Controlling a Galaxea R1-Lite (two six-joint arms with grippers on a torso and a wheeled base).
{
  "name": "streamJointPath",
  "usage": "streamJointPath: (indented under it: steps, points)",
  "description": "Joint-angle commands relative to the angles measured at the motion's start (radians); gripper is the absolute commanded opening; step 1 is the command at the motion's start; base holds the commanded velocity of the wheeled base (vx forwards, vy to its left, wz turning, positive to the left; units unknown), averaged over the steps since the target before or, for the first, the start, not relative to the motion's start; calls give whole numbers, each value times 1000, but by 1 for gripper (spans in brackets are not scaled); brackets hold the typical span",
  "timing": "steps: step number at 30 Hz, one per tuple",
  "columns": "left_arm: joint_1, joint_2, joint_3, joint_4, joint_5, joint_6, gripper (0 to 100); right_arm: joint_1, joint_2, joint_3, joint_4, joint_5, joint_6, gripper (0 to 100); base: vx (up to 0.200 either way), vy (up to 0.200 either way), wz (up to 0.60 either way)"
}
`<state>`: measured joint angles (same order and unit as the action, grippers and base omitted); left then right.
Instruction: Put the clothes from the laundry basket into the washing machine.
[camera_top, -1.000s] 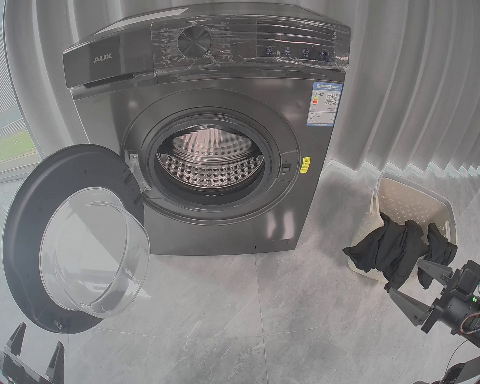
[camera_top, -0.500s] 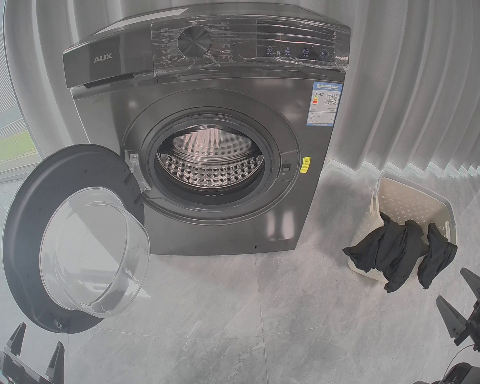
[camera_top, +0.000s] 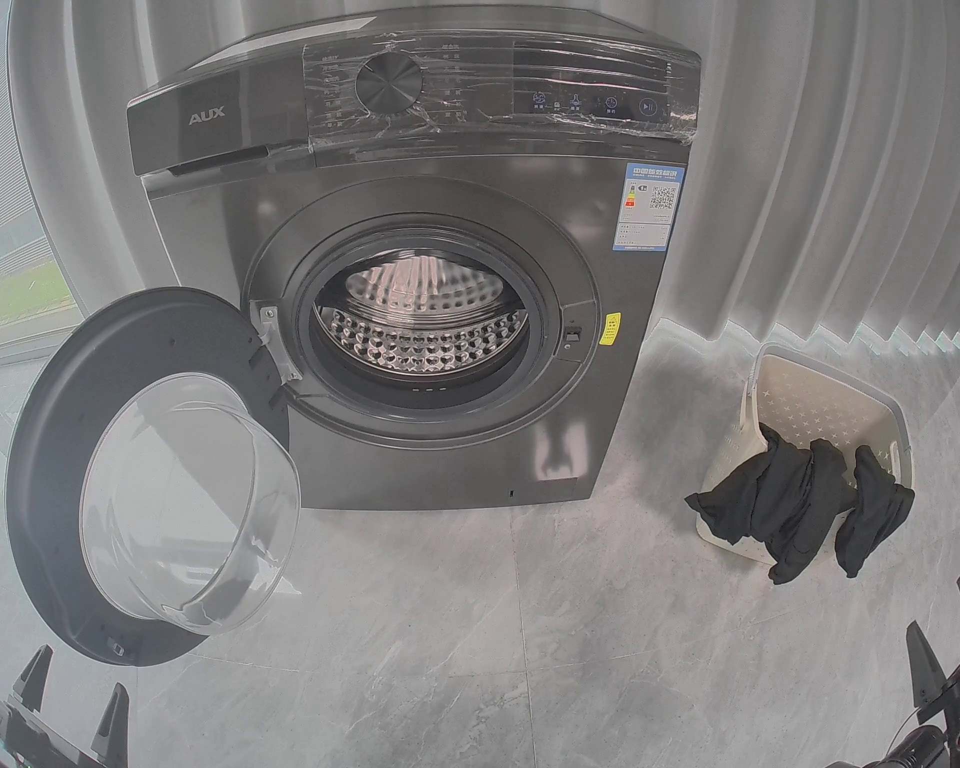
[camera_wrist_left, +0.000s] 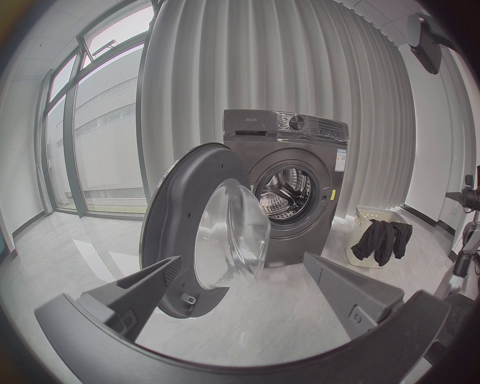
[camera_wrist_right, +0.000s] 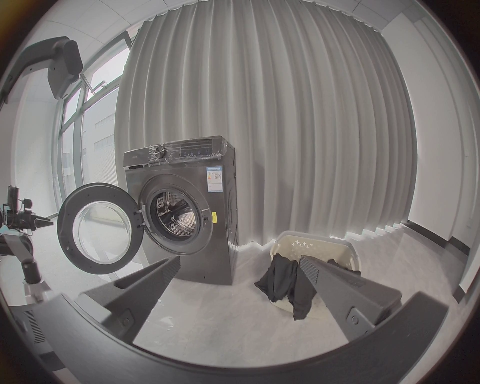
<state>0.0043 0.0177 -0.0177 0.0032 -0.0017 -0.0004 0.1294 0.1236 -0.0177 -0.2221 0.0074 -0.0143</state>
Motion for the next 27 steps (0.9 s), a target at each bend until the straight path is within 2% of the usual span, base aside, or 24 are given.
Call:
streamJointPath:
  steps: [1, 6, 10, 11, 12, 13, 14, 16, 18, 19, 21, 22, 23, 24, 27]
  points:
    - [0, -18, 18, 0, 0, -1, 100, -19, -25, 18, 46, -14, 0, 100, 0, 0, 0]
    - [0, -18, 18, 0, 0, -1, 100, -20, -25, 18, 106, -161, -9, 100, 0, 0, 0]
    - [0, -18, 18, 0, 0, -1, 100, -39, -27, 18, 90, -188, -13, 100, 0, 0, 0]
    - [0, -18, 18, 0, 0, -1, 100, -39, -27, 18, 90, -188, -13, 100, 0, 0, 0]
    - [0, -18, 18, 0, 0, -1, 100, -129, -64, 18, 99, -172, -69, 100, 0, 0, 0]
    - [0, -18, 18, 0, 0, 0, 100, -154, -84, 18, 113, -158, -105, 100, 0, 0, 0]
    - [0, -18, 18, 0, 0, 0, 100, -146, -102, 18, 135, -135, -128, 100, 0, 0, 0]
    - [0, -18, 18, 0, 0, -1, 100, -128, -114, 18, 158, -96, -115, 100, 0, 0, 0]
    - [0, -18, 18, 0, -1, 0, 100, -125, -116, 18, 155, -23, -58, 100, 0, 0, 0]
    - [0, -18, 18, 0, -1, 0, 100, -125, -116, 18, 155, 0, -29, 100, 0, 0, 0]
    - [0, -18, 16, 0, -1, -1, 100, -125, -116, 18, 155, -6, 7, 100, 0, 0, 0]
    - [0, -18, 16, 0, -1, -1, 100, -125, -116, 18, 155, -6, 7, 100, 0, 0, 0]
    - [0, -18, 18, 0, -1, -1, 100, -123, -114, 18, 167, -46, 8, 100, 0, 0, 0]
    - [0, -18, 18, 0, -1, -1, 100, -125, -114, 18, 167, -60, 16, 100, 0, 0, 0]
    - [0, -18, 18, 0, -1, -1, 100, -129, -113, 18, 165, -61, 5, 100, 0, 0, 0]
